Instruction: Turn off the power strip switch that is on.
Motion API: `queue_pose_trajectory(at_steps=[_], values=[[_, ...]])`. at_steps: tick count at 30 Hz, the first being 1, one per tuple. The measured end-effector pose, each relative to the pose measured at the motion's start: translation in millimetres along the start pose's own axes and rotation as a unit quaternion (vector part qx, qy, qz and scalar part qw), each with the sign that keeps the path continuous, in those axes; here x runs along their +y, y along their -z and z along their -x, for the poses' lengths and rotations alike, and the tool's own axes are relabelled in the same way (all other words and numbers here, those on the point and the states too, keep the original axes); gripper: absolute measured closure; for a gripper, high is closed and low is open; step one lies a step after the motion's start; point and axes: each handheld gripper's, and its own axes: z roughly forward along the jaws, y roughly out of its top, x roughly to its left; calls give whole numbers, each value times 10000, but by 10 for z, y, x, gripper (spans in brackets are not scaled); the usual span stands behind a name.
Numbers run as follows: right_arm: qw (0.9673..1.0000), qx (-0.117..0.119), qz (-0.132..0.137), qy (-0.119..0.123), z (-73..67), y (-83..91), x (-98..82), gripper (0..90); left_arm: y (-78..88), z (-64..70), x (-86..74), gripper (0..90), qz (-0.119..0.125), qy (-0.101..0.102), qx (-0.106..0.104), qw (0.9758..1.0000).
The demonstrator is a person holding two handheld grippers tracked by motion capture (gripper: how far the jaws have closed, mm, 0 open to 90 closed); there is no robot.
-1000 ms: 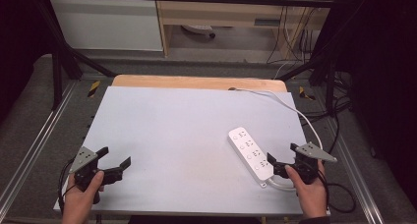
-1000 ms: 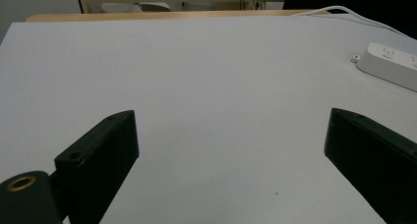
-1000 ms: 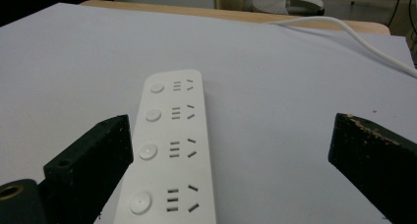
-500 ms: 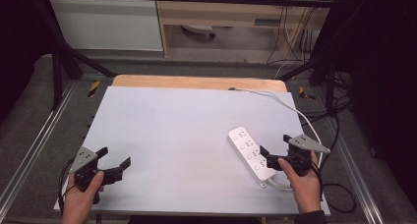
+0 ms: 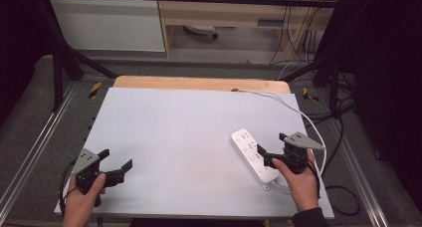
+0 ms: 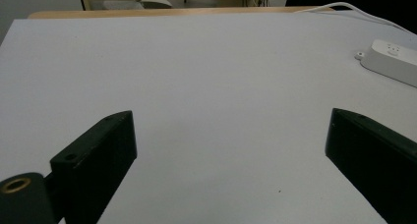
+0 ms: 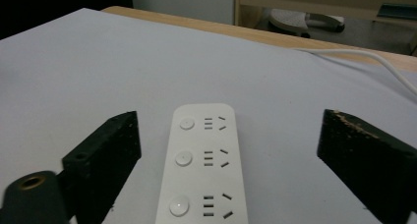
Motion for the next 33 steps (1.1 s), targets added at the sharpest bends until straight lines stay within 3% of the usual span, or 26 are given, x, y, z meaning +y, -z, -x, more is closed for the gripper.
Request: queue_pose_trajectory(at_steps=[3, 5, 13, 33], values=[[9999, 48, 2, 91, -34, -8, 5, 208, 2, 1, 0, 50, 1, -4, -2, 10000], [9999, 34, -1, 97, -35, -9, 9, 208, 3, 1, 0, 50, 3, -4, -5, 10000], [9999, 106, -65, 19, -36, -57, 20, 136, 3, -2, -1, 50, -1, -3, 0, 10000], [9996, 202, -169, -30, -91, -148, 11, 114, -3, 4, -3, 50, -34, -21, 0, 10000]])
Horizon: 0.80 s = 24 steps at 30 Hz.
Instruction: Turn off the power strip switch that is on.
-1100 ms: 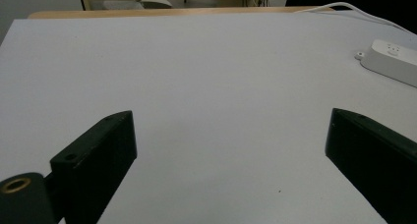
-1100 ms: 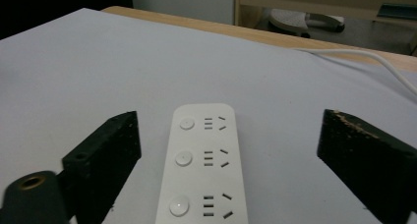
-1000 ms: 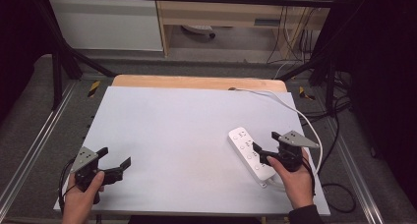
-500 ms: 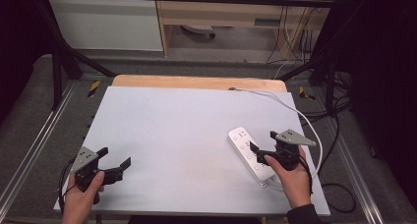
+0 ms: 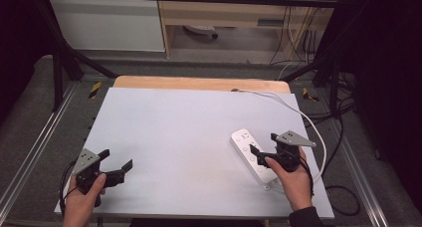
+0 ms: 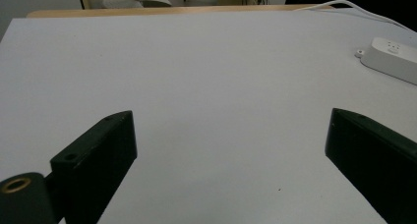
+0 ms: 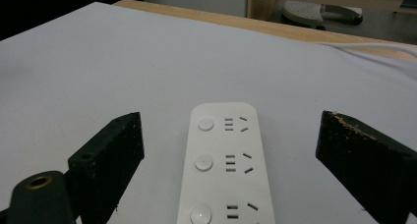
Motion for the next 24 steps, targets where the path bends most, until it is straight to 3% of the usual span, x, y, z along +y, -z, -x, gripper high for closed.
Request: queue_pose_trajectory(at_steps=[12, 18, 24], values=[[9999, 67, -100, 56, -80, -78, -37, 182, -1, 3, 1, 52, 0, 4, -8, 10000], [9997, 160, -141, 118, -130, -110, -70, 280, 1, 3, 4, 52, 3, -17, 5, 10000], [9996, 199, -115, 167, -145, -102, -106, 437, 3, 2, 6, 53, 13, -27, -2, 10000]])
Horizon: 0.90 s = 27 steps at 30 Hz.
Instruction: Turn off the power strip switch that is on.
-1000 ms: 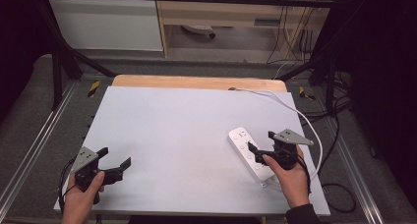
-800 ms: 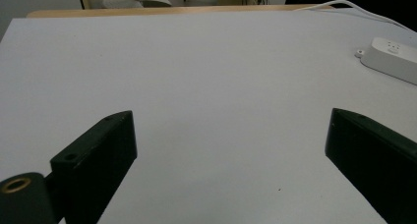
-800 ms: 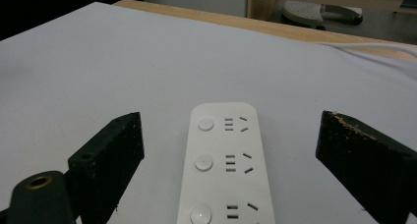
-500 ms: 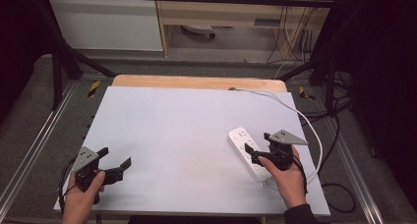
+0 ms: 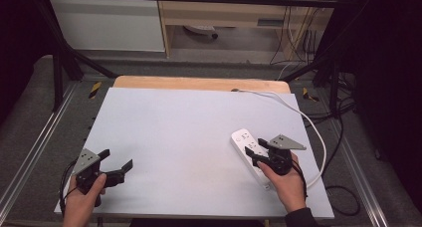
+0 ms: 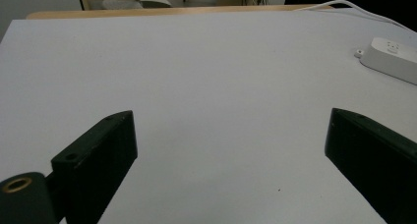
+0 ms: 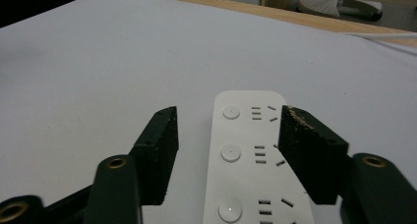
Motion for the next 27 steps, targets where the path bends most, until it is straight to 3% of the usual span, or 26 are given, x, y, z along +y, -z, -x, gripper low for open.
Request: queue_pose_trajectory(at_steps=[10, 27], values=[[10000, -3, -15, 49, 29, 48, -91, 702, -1, 6, 1, 53, -2, -11, -7, 10000], [9996, -111, -253, 91, 43, 63, -249, 890, 8, 3, 8, 53, 17, -8, 35, 10000]])
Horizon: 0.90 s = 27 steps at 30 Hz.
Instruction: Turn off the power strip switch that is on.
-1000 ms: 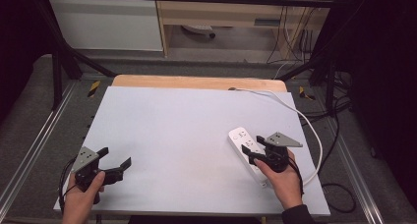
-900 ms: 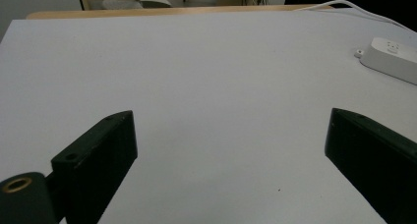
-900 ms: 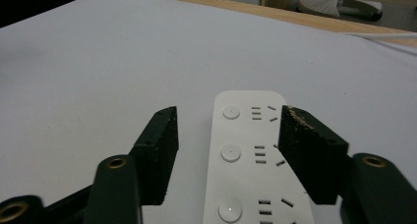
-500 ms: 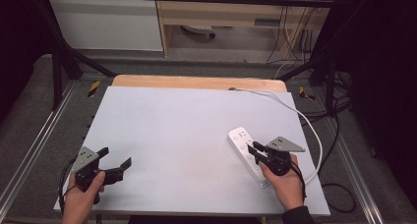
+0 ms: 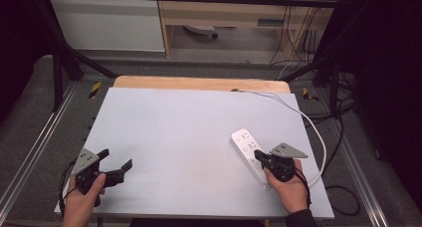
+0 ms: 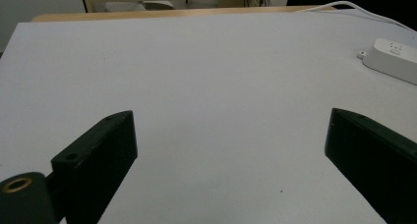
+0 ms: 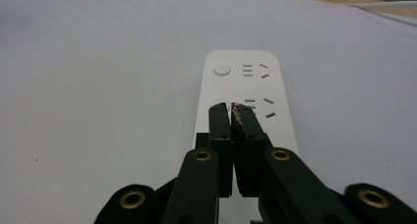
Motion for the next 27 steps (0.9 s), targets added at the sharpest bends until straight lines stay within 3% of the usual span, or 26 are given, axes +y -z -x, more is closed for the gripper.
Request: queue_pose_trajectory(at_steps=[9, 27], values=[[9997, -41, -178, -146, 24, 24, -43, 900, 4, 1, 1, 53, 1, -15, -9, 10000], [9993, 36, -367, -3, -52, -119, 3, 900, -12, 15, 1, 53, -26, -45, -22, 10000]])
